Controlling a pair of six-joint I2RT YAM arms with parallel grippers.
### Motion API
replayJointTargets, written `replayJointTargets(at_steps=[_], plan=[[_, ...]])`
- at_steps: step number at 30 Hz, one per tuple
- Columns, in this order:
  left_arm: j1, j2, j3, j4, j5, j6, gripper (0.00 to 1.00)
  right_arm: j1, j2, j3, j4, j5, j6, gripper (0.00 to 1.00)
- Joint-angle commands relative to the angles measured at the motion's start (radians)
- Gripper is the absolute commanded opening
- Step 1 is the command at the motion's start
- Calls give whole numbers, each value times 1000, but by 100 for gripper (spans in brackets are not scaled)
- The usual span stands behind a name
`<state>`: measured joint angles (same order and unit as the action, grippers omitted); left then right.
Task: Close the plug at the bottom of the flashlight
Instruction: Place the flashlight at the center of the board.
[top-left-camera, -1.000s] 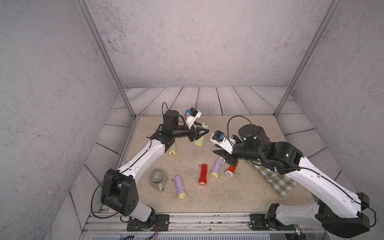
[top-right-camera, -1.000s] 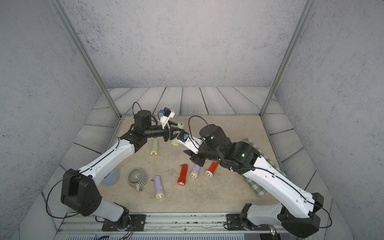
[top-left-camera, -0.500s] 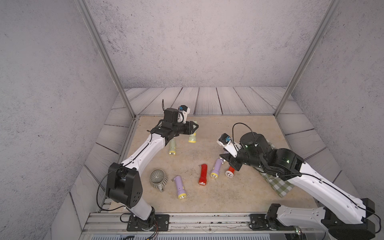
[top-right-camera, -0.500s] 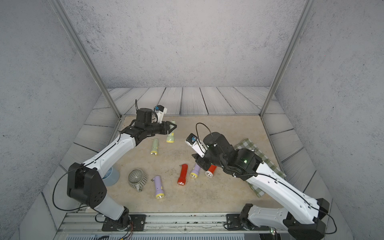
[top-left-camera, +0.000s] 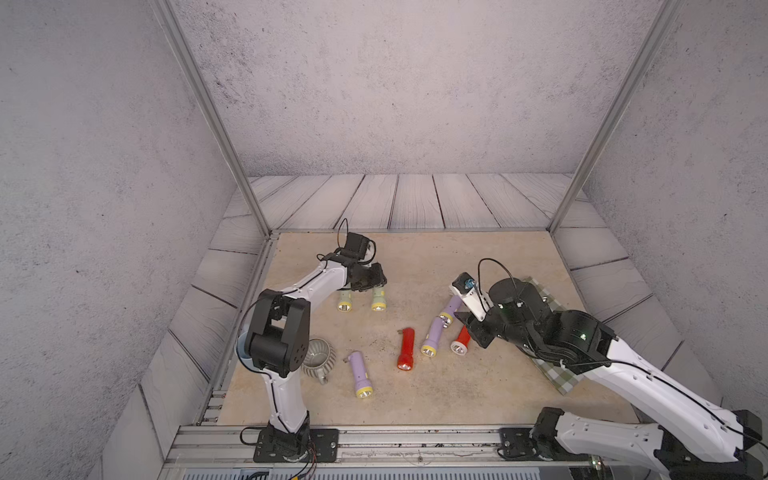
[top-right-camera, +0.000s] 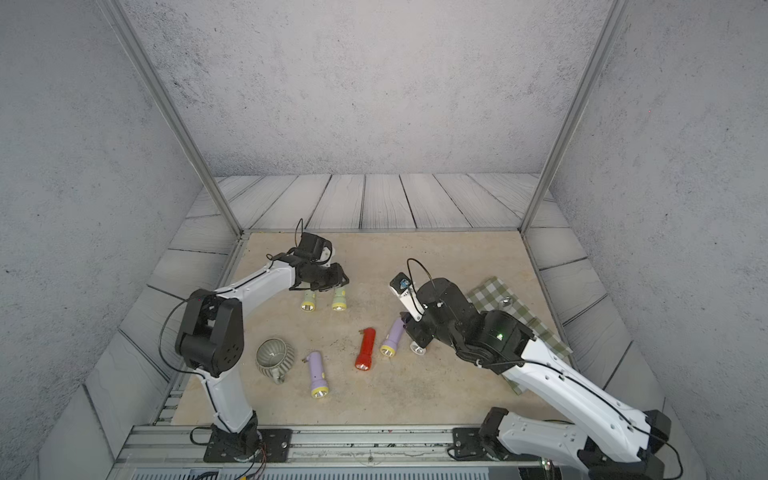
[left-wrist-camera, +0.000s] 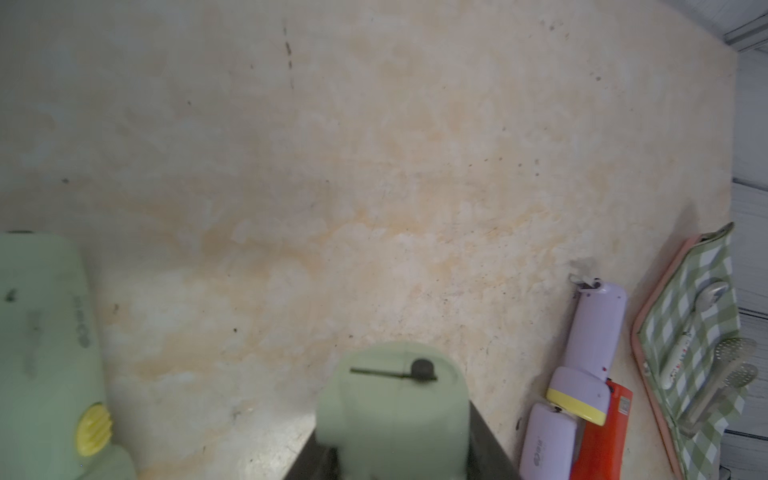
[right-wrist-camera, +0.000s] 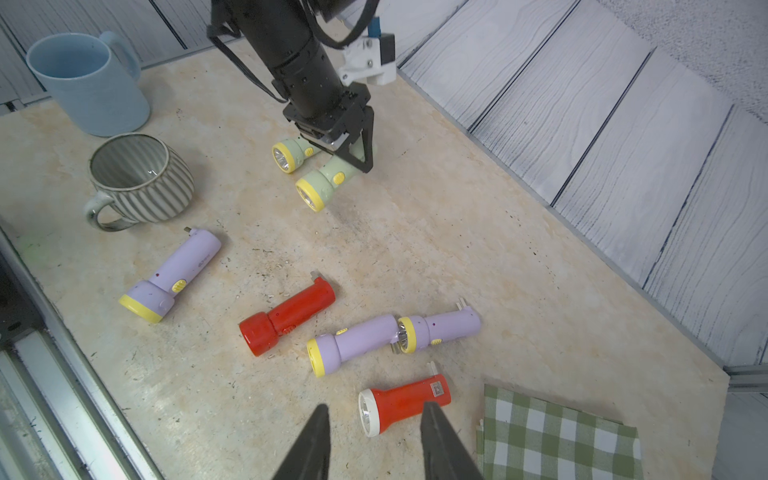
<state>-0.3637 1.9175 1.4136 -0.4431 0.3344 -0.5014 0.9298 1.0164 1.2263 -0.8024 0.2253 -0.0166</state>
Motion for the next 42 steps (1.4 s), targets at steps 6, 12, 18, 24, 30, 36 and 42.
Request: replayJointTargets(at_steps=[6, 12, 18, 24, 30, 36, 42], plan=[[9, 79, 72, -65, -66, -7, 0, -6, -27, -44, 54, 40, 14, 40], [17, 128, 110, -98, -126, 6, 0, -9, -15, -51, 65, 36, 17, 40], [24, 170, 154, -142, -201, 18, 0, -14, -13, -58, 72, 33, 17, 40], [28, 205, 185, -163, -210, 20, 0, -18, -10, -61, 72, 31, 17, 41], [30, 213, 182, -186, -271, 29, 1, -20, -5, -63, 78, 22, 19, 41], [34, 222, 190, -207, -317, 40, 11, -22, -2, -65, 79, 17, 18, 41], [35, 230, 199, -217, -334, 43, 33, -24, -1, -67, 81, 14, 20, 41]])
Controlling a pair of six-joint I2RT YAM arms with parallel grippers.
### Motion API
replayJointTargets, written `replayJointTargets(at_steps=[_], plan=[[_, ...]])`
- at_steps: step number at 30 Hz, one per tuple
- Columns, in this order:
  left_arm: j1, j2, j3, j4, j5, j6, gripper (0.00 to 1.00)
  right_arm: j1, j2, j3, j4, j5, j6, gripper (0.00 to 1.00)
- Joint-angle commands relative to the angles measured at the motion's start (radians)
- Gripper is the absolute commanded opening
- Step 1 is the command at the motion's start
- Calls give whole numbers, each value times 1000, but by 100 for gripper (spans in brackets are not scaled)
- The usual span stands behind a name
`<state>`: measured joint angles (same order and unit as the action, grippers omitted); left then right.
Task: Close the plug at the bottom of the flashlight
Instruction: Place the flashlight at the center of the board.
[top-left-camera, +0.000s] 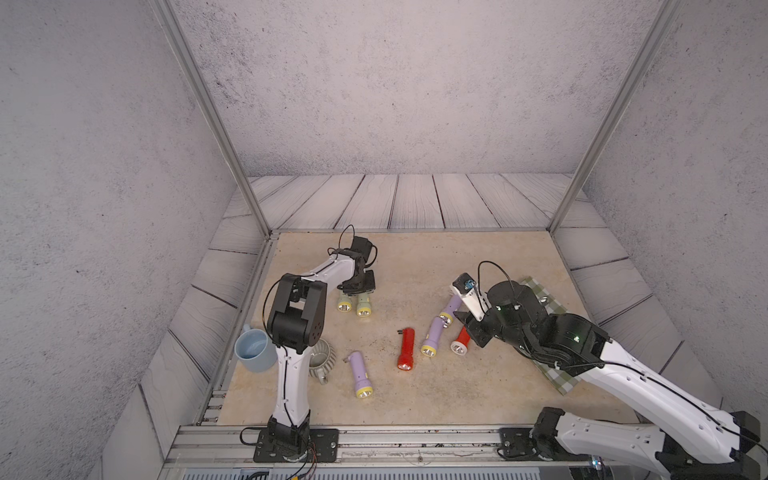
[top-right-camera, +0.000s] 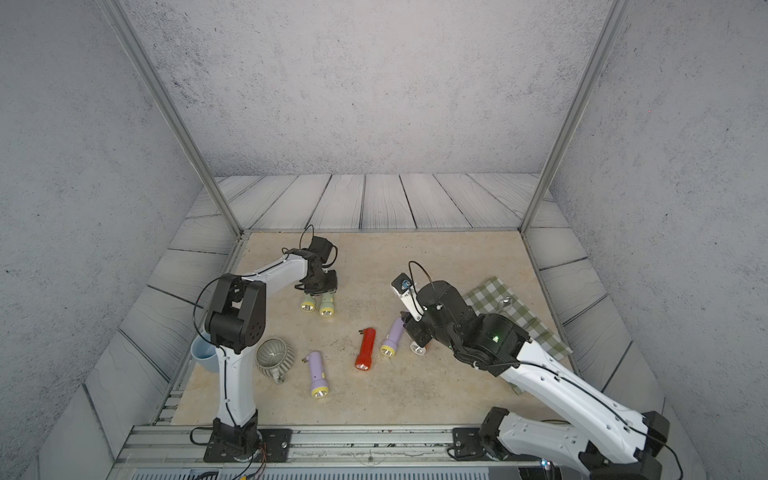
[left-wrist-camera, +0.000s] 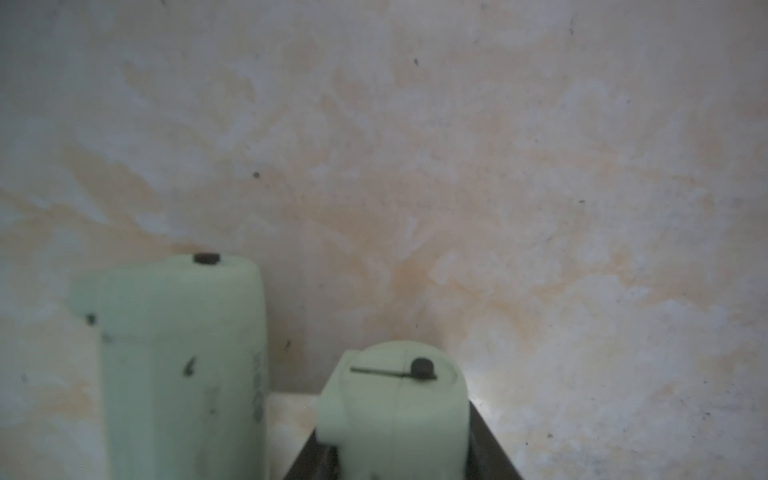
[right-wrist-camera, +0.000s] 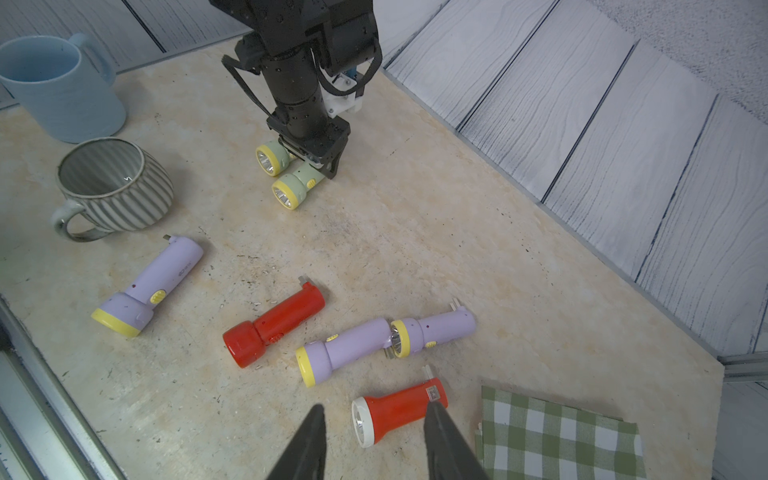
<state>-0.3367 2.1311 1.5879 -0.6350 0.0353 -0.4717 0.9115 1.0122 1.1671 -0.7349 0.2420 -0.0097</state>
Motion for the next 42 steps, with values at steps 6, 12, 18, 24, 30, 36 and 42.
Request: replayJointTargets(at_steps=[6, 12, 18, 24, 30, 36, 42], plan=[[8, 18, 29, -28, -37, 13, 45, -6, 1, -8, 15, -5, 12, 41], [9, 22, 33, -23, -25, 15, 47, -7, -6, -12, 17, -2, 13, 41], [8, -5, 34, -23, -27, 12, 48, -7, -10, -15, 18, 0, 14, 42], [8, -85, 18, -15, -32, 15, 49, -9, -8, -17, 22, 0, 17, 42], [8, -164, 2, -15, -35, 24, 49, -9, -5, -17, 22, -4, 17, 43], [1, -244, -40, -6, -30, 33, 49, -9, -7, -18, 21, 2, 17, 45], [-27, -356, -144, 71, -4, 93, 47, -12, -8, -19, 17, 14, 16, 46]])
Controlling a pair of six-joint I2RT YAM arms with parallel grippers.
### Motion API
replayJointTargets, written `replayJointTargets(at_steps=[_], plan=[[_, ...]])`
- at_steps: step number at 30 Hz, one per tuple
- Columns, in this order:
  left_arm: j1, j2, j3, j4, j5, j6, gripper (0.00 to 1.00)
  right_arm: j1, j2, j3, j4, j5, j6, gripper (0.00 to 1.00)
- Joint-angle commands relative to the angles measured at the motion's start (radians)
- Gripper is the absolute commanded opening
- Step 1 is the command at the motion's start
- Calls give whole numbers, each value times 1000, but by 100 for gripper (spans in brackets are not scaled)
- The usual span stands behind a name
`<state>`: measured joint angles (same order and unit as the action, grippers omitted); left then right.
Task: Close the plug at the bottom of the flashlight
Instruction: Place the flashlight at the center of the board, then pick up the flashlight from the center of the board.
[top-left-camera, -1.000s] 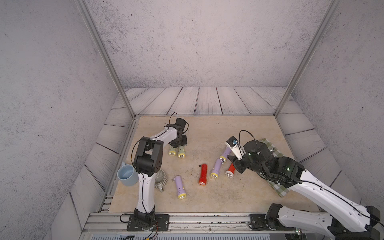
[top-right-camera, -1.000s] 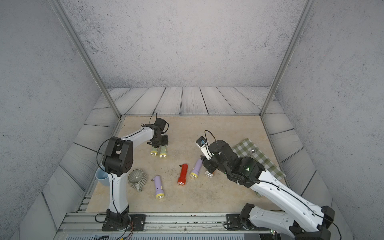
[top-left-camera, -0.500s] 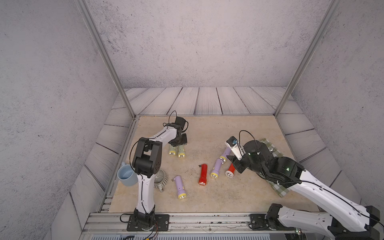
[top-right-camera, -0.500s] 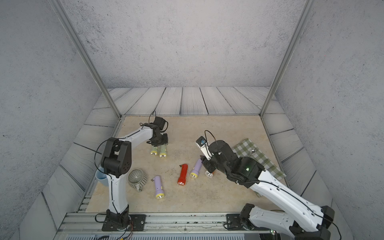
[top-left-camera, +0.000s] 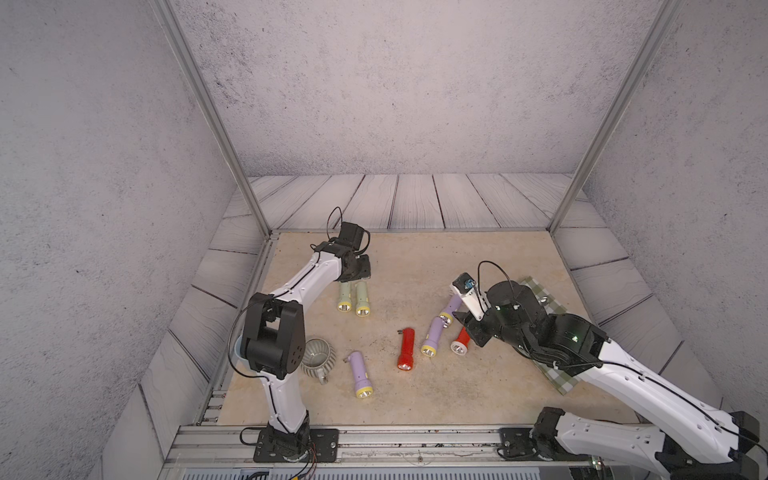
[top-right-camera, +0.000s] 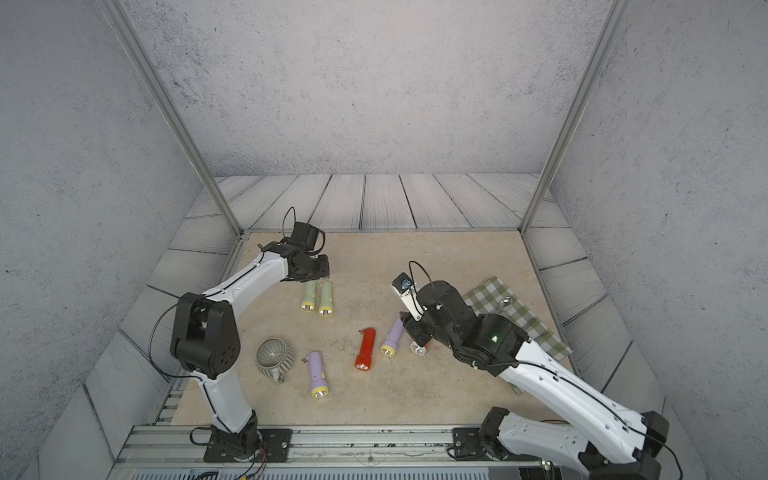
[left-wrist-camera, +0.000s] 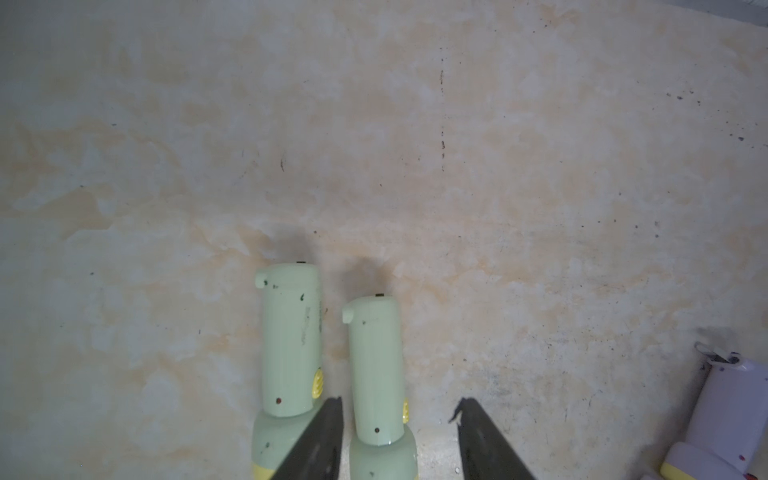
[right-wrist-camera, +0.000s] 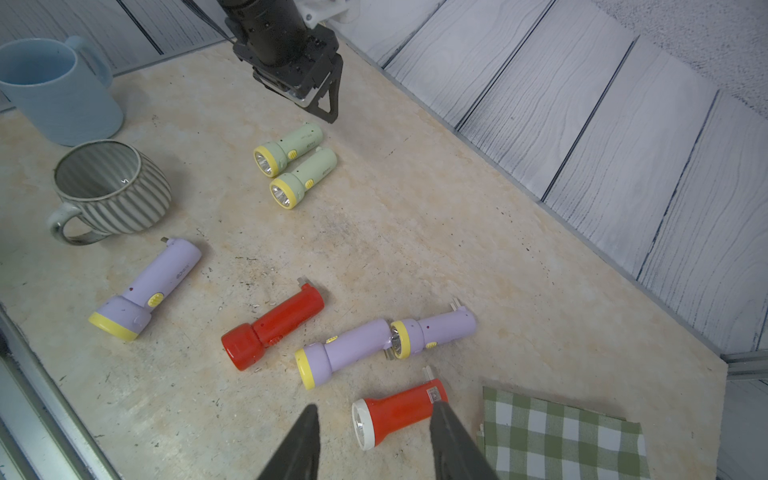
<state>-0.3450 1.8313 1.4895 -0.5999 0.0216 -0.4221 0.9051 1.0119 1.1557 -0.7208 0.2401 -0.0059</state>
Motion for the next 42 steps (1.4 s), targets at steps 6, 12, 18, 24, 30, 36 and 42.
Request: replayJointTargets(at_steps=[6, 12, 18, 24, 30, 36, 42], plan=[[-67, -221, -251, 187, 28, 87, 46, -3, -18, -8, -3, 32, 17, 46], [-132, -389, -385, 252, 66, 109, 46, -4, -19, 1, -11, 52, 26, 47], [-231, -499, -472, 263, 46, 105, 46, -5, -17, -7, -14, 108, 84, 47], [-290, -575, -581, 303, 51, 86, 46, -7, -38, -36, -14, 113, 154, 48], [-331, -645, -668, 344, 77, 87, 46, -7, -61, -88, -34, 140, 223, 56], [-365, -681, -737, 383, 112, 70, 47, -9, -87, -128, -77, 182, 291, 58], [-417, -680, -773, 380, 90, 55, 48, -22, -136, -195, -58, 206, 335, 61]])
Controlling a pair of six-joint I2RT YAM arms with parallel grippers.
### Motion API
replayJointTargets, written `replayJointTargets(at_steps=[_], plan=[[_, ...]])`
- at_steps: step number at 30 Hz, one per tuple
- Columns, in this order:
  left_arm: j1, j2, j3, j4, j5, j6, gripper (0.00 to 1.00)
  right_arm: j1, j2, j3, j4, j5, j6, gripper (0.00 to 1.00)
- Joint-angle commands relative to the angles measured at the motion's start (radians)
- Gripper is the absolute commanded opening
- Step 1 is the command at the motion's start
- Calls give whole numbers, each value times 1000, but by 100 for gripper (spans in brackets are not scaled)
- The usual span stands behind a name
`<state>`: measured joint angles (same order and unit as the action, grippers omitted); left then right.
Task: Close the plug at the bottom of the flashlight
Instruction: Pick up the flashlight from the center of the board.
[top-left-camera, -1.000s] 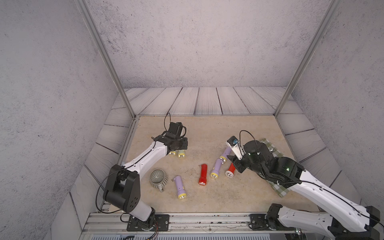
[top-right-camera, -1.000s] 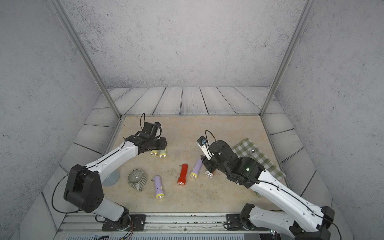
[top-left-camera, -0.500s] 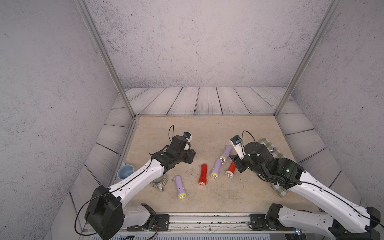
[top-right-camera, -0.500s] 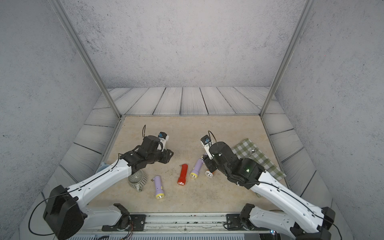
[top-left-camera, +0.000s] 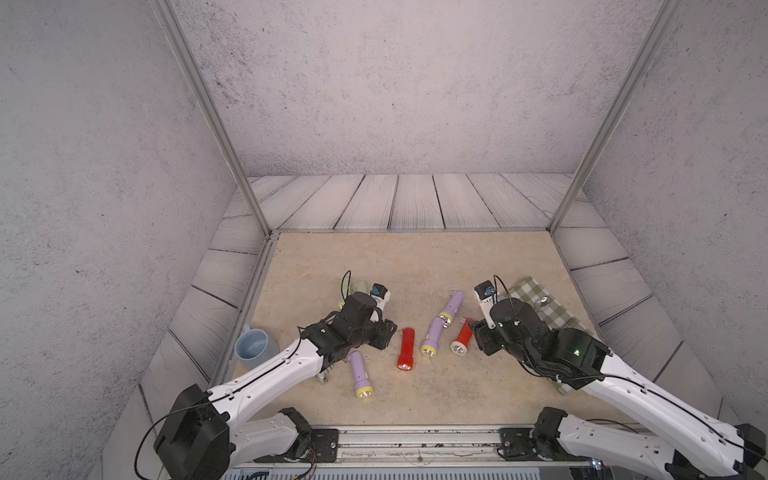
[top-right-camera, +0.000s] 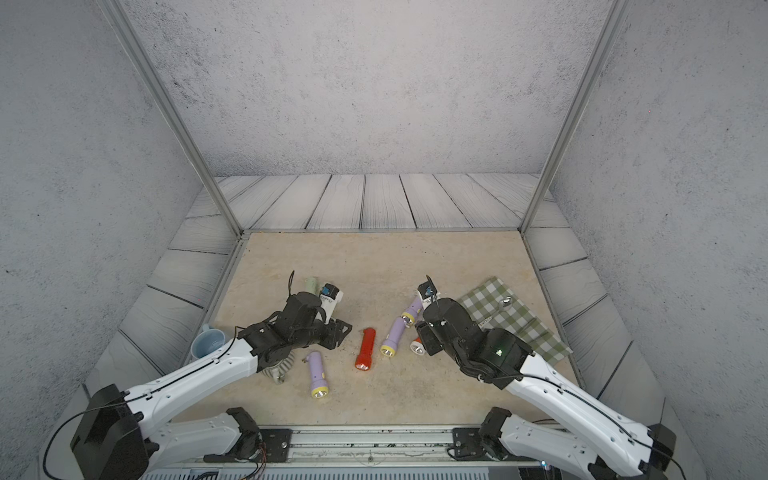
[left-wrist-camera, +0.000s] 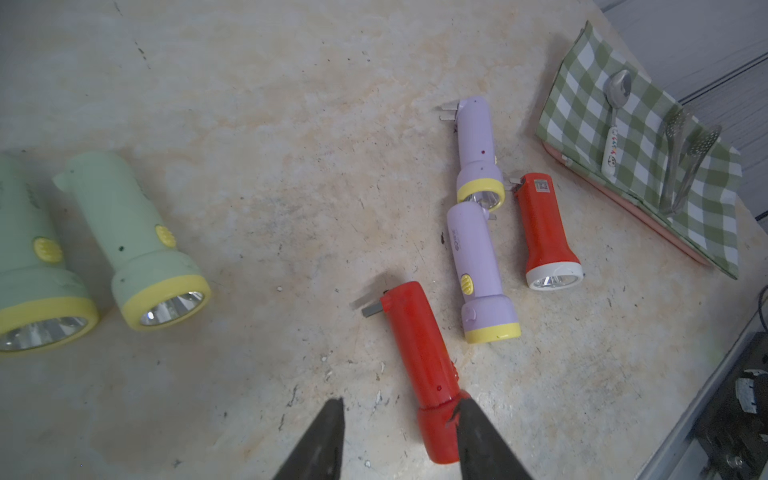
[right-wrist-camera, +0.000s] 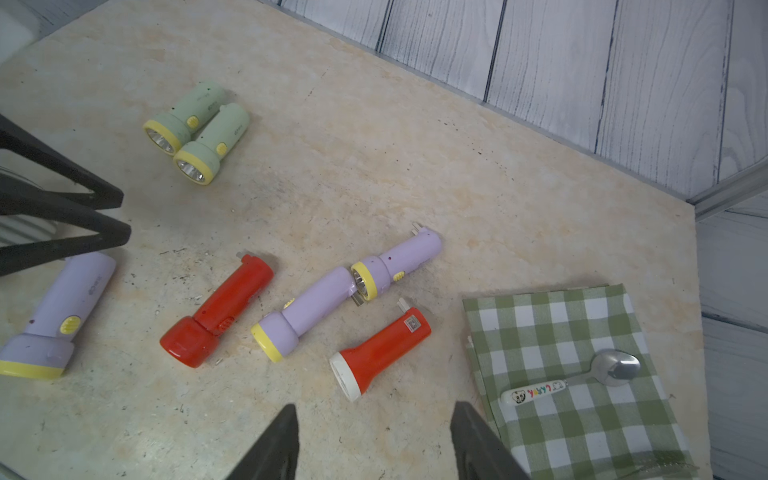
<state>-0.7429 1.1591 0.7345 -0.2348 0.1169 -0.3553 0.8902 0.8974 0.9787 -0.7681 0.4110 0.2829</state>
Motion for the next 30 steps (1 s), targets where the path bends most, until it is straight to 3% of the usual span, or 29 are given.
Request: replayJointTargets(at_steps=[1, 9, 13, 18, 30], plan=[[-29, 1, -21, 12, -9, -14, 49, -13, -21, -24, -10, 34, 52, 61], [-78, 135, 1, -12, -46, -42, 49, -72, 6, -24, 1, -51, 56, 65], [-86, 224, 56, -44, -75, -36, 50, -115, 1, -40, 23, -110, 55, 71], [-87, 318, 133, -64, -89, -31, 49, -166, 3, -61, 32, -156, 49, 73], [-88, 506, 276, -124, -94, -10, 53, -222, -6, -74, 49, -182, 27, 82]])
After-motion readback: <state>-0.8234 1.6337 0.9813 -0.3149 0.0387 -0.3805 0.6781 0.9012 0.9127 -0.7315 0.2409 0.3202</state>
